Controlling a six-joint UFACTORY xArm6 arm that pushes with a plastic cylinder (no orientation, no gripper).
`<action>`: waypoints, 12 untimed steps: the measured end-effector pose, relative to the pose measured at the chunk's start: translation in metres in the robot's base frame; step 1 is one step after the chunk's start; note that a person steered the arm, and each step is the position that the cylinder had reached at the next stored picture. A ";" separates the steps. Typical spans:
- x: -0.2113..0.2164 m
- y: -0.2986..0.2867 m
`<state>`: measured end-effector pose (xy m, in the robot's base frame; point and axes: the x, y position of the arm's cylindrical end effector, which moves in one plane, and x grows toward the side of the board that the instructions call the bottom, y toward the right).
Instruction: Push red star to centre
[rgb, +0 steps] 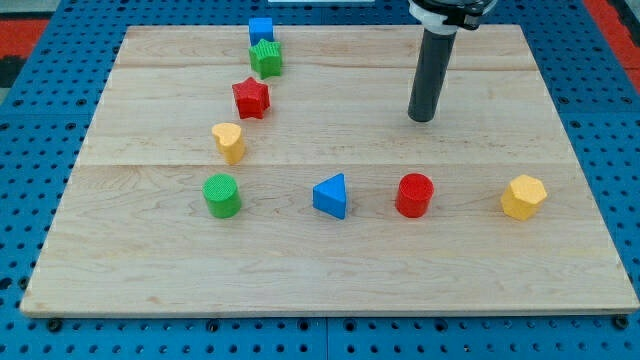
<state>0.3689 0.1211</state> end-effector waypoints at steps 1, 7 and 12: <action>0.000 0.000; -0.123 -0.015; -0.177 -0.190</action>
<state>0.1923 -0.0694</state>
